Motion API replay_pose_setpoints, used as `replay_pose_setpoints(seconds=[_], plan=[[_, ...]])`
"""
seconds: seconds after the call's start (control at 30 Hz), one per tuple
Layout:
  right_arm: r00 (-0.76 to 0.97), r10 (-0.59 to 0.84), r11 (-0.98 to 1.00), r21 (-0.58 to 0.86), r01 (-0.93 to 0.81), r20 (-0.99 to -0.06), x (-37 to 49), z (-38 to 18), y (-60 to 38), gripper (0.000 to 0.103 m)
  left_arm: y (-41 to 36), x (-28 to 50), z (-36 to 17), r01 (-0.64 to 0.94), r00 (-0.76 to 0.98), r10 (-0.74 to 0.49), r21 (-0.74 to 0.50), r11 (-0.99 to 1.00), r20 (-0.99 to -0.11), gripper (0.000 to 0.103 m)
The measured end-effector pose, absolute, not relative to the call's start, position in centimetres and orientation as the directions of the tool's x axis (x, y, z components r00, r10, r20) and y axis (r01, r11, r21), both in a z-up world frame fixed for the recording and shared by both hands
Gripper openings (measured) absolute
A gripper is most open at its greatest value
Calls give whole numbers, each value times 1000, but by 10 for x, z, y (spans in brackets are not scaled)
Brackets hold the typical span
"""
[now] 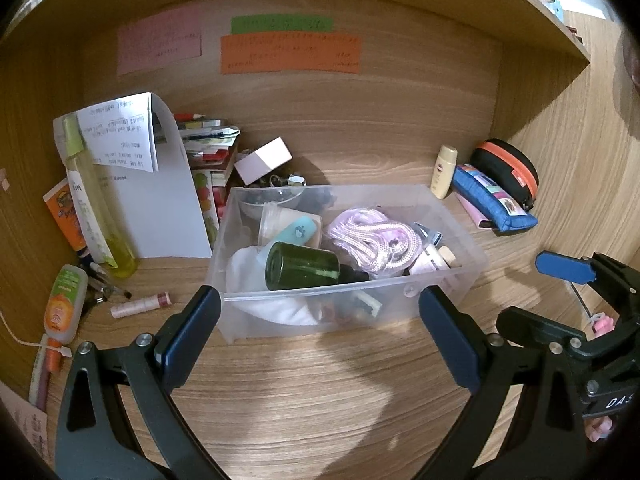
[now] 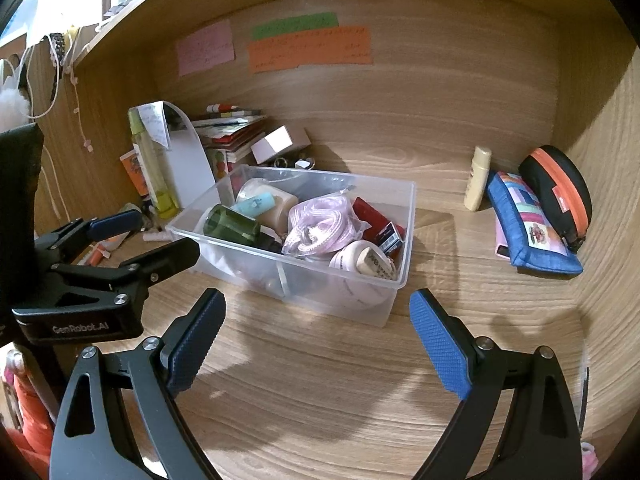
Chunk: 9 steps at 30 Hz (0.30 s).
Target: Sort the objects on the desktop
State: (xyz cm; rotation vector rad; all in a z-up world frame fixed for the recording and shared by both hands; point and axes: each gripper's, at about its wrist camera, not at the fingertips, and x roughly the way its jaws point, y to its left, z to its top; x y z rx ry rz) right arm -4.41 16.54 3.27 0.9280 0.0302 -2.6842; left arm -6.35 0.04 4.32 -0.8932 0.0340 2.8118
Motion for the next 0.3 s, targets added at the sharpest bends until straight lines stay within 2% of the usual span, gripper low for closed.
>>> replay_pose_setpoints(seconds=[0.3], plan=[[-736, -281, -953, 90, 289, -616, -50, 30, 168, 92, -1, -66, 43, -186, -800, 177, -44, -982, -573, 101]])
